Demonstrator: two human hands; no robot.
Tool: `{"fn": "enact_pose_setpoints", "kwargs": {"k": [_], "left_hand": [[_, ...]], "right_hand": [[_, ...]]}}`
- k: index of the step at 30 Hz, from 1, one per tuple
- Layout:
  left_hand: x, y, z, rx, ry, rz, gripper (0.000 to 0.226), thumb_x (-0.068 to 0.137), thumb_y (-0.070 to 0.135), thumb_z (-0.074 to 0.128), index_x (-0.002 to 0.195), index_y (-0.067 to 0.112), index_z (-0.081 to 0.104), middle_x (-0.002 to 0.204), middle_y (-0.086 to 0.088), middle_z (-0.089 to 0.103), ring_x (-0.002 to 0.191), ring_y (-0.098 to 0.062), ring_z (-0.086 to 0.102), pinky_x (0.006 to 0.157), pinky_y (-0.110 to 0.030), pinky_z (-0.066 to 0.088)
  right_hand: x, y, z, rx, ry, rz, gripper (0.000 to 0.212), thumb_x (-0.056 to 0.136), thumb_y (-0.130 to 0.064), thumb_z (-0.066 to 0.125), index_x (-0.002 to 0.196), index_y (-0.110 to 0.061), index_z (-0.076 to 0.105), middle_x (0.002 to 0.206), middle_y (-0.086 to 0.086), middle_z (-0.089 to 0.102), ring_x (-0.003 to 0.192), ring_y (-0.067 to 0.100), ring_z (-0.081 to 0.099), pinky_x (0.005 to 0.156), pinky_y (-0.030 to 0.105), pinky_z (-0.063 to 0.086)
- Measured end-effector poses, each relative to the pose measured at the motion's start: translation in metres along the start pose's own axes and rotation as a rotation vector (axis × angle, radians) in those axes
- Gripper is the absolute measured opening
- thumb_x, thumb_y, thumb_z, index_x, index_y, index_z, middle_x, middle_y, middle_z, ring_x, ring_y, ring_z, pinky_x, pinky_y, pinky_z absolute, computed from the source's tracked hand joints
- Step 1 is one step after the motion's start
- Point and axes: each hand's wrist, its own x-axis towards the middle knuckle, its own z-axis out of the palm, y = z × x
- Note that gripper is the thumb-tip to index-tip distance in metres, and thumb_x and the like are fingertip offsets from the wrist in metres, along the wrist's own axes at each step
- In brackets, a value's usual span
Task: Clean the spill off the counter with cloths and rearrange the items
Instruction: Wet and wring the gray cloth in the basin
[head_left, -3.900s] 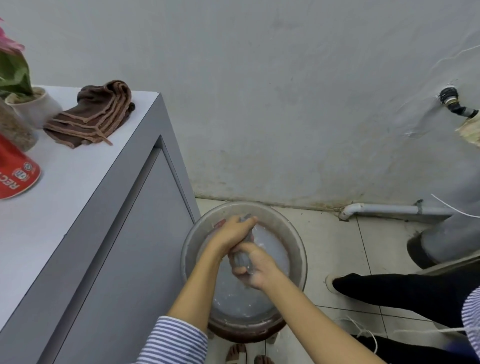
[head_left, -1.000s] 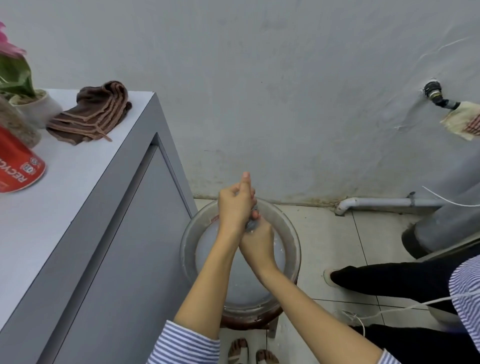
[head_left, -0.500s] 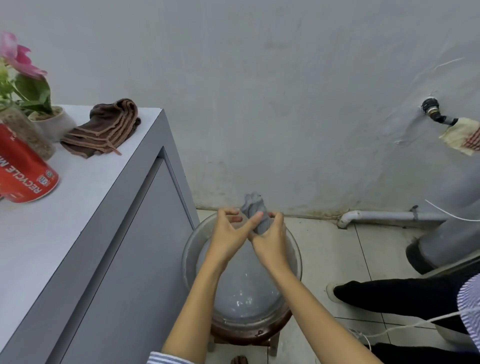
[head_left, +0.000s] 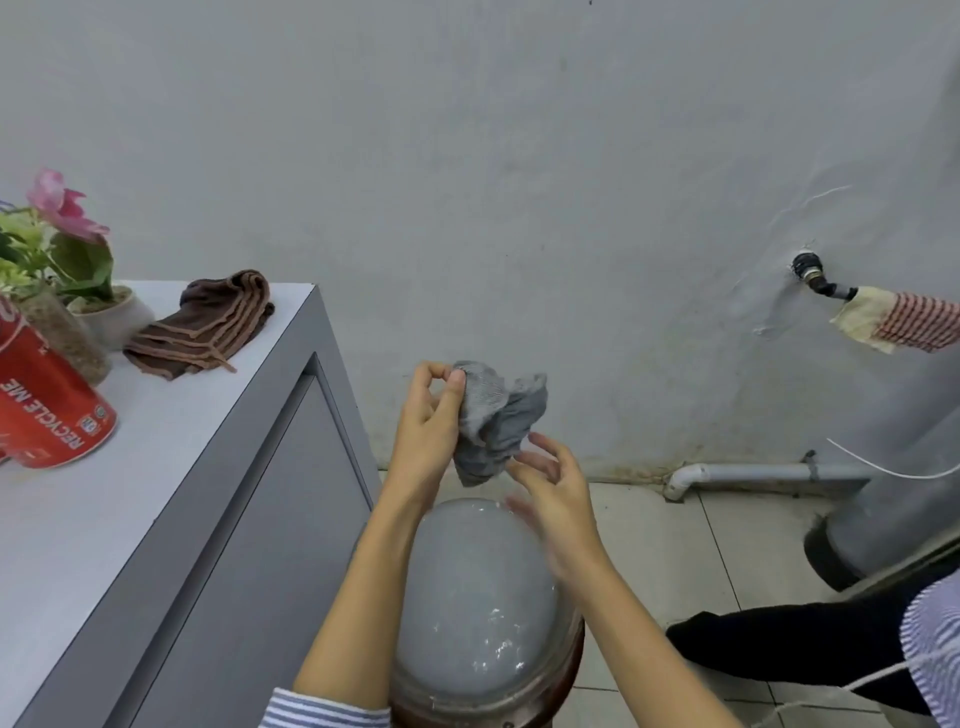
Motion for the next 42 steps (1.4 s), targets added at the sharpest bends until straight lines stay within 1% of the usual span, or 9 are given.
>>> {"fn": "enact_pose_setpoints", "kwargs": {"k": [6,10,13,20,26,32,36,39,42], "left_hand": [[0.021,0.048,0.01,0.278,-0.293,0.233,0.013,0.099,0.028,0.042,0.094,0.016,0.044,0.064,-0.014,0.052,0.055,-0.019,0.039,0.053,-0.033,0.031],[0.03,0.081,0.022,0.262,-0.269,0.356,0.012,0.097,0.023,0.049,0.093,0.011,0.049,0.067,-0.009,0.055,0.057,-0.016,0.046,0.051,-0.026,0.037],[0.037,0.098,0.016,0.217,-0.163,0.391,0.007,0.095,0.025,0.052,0.089,0.021,0.051,0.078,-0.001,0.059,0.067,-0.014,0.053,0.06,-0.026,0.044],[0.028,0.09,-0.017,0.196,-0.287,0.055,0.054,0.084,0.055,0.055,0.128,0.027,0.044,0.115,0.01,0.061,0.101,-0.002,0.06,0.08,-0.018,0.049],[0.029,0.055,-0.035,0.336,-0.337,-0.066,0.042,0.077,0.045,0.071,0.091,0.006,0.065,0.09,-0.004,0.07,0.086,-0.014,0.066,0.075,-0.028,0.05],[0.032,0.071,-0.029,0.21,-0.492,-0.011,0.026,0.085,0.024,0.065,0.111,0.021,0.063,0.105,0.003,0.071,0.098,-0.009,0.067,0.076,-0.02,0.053],[0.038,0.076,-0.042,0.785,-0.669,-0.152,0.023,0.07,0.025,0.082,0.088,0.021,0.068,0.083,0.008,0.071,0.081,-0.009,0.066,0.069,-0.019,0.049],[0.051,0.071,-0.058,1.185,-0.425,-0.131,0.016,0.069,0.006,0.07,0.062,0.013,0.057,0.061,-0.001,0.053,0.064,-0.022,0.05,0.054,-0.024,0.037],[0.065,0.056,-0.068,0.91,0.033,0.165,0.017,0.068,0.001,0.054,0.068,0.017,0.06,0.067,-0.003,0.055,0.068,-0.024,0.049,0.058,-0.025,0.04]], "right_hand": [[0.003,-0.066,0.01,-0.305,-0.049,-0.269,0.089,0.074,-0.012,0.077,0.143,-0.031,0.023,0.135,-0.013,0.029,0.128,0.0,0.028,0.105,0.021,0.029],[0.005,-0.109,0.028,-0.321,-0.374,-0.285,0.019,0.086,-0.011,0.065,0.102,-0.021,0.063,0.103,-0.004,0.066,0.099,0.002,0.062,0.084,0.016,0.047],[0.011,-0.119,0.034,-0.265,-0.348,-0.34,0.012,0.094,-0.012,0.054,0.098,-0.013,0.066,0.091,0.0,0.069,0.079,0.003,0.067,0.073,0.016,0.053],[0.02,-0.139,0.043,0.172,-0.359,-0.172,0.017,0.101,-0.016,0.04,0.096,-0.007,0.053,0.086,0.01,0.063,0.07,0.019,0.061,0.061,0.03,0.052],[0.028,-0.145,0.032,0.412,-0.28,-0.154,0.021,0.099,-0.017,0.044,0.093,-0.001,0.057,0.088,0.013,0.063,0.085,0.022,0.063,0.09,0.038,0.051],[0.027,-0.134,0.025,-0.182,-0.094,-0.326,0.058,0.068,-0.002,0.08,0.114,-0.011,0.047,0.112,0.006,0.059,0.097,0.015,0.061,0.085,0.029,0.054],[0.032,-0.132,0.021,-0.291,0.009,-0.439,0.038,0.076,0.003,0.068,0.098,-0.024,0.051,0.106,0.006,0.063,0.092,0.017,0.062,0.085,0.033,0.052],[0.034,-0.128,0.015,-0.454,0.066,-0.549,0.018,0.085,-0.006,0.063,0.098,-0.018,0.057,0.097,0.002,0.064,0.088,0.014,0.06,0.075,0.021,0.05],[0.031,-0.124,0.016,-0.447,0.128,-0.577,0.011,0.091,-0.007,0.055,0.091,-0.018,0.058,0.087,-0.006,0.063,0.084,0.011,0.059,0.072,0.016,0.047]]}}
